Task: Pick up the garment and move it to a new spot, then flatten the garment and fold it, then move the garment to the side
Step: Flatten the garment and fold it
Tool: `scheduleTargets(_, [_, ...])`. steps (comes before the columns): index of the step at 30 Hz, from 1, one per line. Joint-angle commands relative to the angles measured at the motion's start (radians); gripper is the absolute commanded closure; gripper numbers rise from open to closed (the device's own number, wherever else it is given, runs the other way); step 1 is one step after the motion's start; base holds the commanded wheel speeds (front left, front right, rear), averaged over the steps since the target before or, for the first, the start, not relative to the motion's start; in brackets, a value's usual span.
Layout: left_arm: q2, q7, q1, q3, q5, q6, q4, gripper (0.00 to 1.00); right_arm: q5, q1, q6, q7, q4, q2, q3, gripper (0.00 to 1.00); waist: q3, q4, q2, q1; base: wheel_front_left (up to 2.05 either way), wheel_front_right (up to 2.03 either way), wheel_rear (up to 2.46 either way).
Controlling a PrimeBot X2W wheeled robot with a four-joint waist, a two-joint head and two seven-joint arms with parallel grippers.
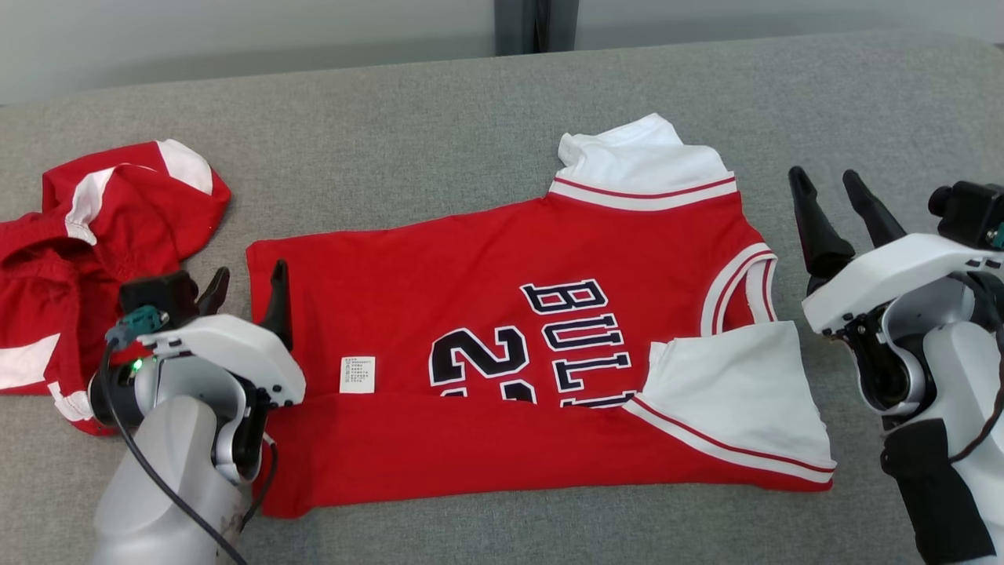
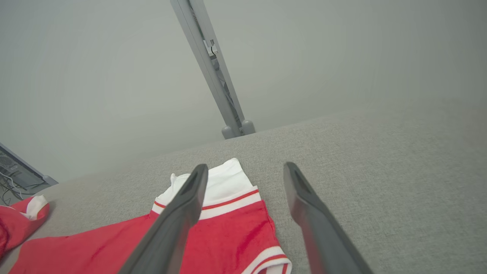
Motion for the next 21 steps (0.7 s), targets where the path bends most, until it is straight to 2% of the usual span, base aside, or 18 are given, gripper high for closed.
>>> scheduleTargets(1, [0.002,0.000,-0.034,-0.003,0.005,-0.006,0.017,0.00,0.004,-0.026,0.001,-0.017,0.018,-0.007,0.008,0.00,0.010,0.001,0.0000,0.0000,0.00,0.00,0.00])
scheduleTargets(11, [-0.014,0.004,-0.178,-0.024,0.010,-0.008,0.137,0.00,0.032,-0.206,0.001,-0.047,0.164,-0.025,0.045,0.00,0.086,0.005,0.0000,0.0000,0.00,0.00,0.00])
scheduleTargets(18, [-0.019,-0.006,-0.269,-0.035,0.022,0.009,0.185,0.00,0.035,-0.420,0.001,-0.020,0.318,-0.057,0.057,0.00,0.175,0.044,0.0000,0.0000,0.00,0.00,0.00])
scheduleTargets(21, [-0.026,-0.005,-0.294,-0.047,0.024,0.002,0.206,0.00,0.026,-0.493,0.001,-0.014,0.388,-0.071,0.088,0.00,0.202,0.066,0.0000,0.0000,0.00,0.00,0.00])
